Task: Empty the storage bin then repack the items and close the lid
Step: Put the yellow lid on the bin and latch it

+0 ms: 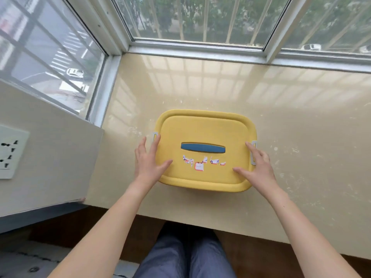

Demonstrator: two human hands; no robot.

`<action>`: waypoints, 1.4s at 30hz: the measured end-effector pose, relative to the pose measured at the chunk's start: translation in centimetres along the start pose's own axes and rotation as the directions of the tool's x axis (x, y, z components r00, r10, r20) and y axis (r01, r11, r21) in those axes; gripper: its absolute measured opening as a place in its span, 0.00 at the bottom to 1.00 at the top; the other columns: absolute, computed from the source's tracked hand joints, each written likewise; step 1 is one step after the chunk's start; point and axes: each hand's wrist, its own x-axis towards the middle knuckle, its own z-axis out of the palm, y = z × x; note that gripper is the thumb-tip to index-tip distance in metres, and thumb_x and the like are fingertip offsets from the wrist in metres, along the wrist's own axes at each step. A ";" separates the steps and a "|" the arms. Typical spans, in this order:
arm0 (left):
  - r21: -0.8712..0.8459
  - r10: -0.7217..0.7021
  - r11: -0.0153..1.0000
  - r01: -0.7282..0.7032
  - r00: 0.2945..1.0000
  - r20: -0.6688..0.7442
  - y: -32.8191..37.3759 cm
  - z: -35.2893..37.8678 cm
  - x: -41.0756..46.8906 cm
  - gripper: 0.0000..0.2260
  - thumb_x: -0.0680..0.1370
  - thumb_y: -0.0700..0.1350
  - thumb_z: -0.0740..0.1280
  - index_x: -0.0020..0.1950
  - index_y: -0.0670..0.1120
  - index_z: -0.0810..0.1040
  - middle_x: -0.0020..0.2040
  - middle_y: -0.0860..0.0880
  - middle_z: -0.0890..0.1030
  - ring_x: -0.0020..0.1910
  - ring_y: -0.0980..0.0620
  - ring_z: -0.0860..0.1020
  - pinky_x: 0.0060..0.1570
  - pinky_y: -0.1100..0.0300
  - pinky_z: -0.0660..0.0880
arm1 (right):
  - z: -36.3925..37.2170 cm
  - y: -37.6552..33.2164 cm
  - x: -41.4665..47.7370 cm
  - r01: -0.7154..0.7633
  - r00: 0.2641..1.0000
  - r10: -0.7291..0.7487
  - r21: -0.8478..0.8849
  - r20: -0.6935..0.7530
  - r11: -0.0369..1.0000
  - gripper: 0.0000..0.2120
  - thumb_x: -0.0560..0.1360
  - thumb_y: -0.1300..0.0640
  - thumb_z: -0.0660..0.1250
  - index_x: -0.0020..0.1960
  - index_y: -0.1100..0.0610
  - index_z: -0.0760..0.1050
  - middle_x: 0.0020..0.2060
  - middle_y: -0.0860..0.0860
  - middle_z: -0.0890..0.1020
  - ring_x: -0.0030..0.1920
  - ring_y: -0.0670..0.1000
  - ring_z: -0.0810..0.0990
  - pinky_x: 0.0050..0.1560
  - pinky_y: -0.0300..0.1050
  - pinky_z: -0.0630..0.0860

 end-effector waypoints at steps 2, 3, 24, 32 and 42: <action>-0.105 -0.061 0.992 0.070 0.994 0.086 -0.2 0.1 0.8 0.42 0.70 0.53 0.76 0.78 0.62 0.56 0.76 0.41 0.57 0.74 0.43 0.58 0.69 0.46 0.62 | 0.0 0.1 0.5 -0.019 1.000 0.019 0.031 0.019 0.999 0.45 0.65 0.49 0.80 0.72 0.30 0.58 0.67 0.47 0.67 0.66 0.53 0.71 0.61 0.45 0.68; -0.164 -0.075 0.982 0.097 0.988 0.134 -0.4 0.2 1.2 0.42 0.70 0.52 0.76 0.78 0.62 0.55 0.76 0.42 0.59 0.74 0.45 0.60 0.69 0.49 0.63 | 0.0 0.1 0.7 -0.024 0.999 0.023 0.048 0.025 0.999 0.45 0.65 0.50 0.80 0.72 0.31 0.58 0.67 0.45 0.69 0.67 0.53 0.70 0.61 0.45 0.68; -0.308 -0.113 0.937 0.165 0.978 0.177 0.2 -7.1 -9.6 0.41 0.66 0.53 0.79 0.73 0.67 0.63 0.68 0.56 0.71 0.66 0.50 0.71 0.56 0.58 0.69 | -3.3 -0.8 -12.9 -0.041 0.999 0.039 0.082 0.023 0.996 0.42 0.63 0.48 0.81 0.69 0.29 0.64 0.65 0.47 0.72 0.61 0.48 0.71 0.58 0.47 0.71; -0.423 -0.104 0.902 0.088 0.994 -0.015 1.4 -13.0 -12.8 0.40 0.64 0.54 0.80 0.71 0.70 0.65 0.69 0.58 0.72 0.67 0.53 0.71 0.58 0.57 0.70 | -7.3 -7.1 -15.5 0.162 0.987 -0.163 0.082 0.007 0.983 0.42 0.63 0.47 0.81 0.70 0.31 0.64 0.67 0.46 0.72 0.66 0.51 0.72 0.64 0.51 0.72; -0.504 -0.031 0.861 -0.067 0.982 -0.185 1.6 -22.6 -8.1 0.40 0.64 0.53 0.81 0.72 0.67 0.67 0.70 0.59 0.71 0.66 0.56 0.70 0.56 0.62 0.67 | -8.5 -18.5 -12.3 0.358 0.934 -0.357 0.090 -0.029 0.929 0.41 0.63 0.45 0.80 0.71 0.34 0.65 0.65 0.48 0.72 0.65 0.50 0.72 0.66 0.54 0.72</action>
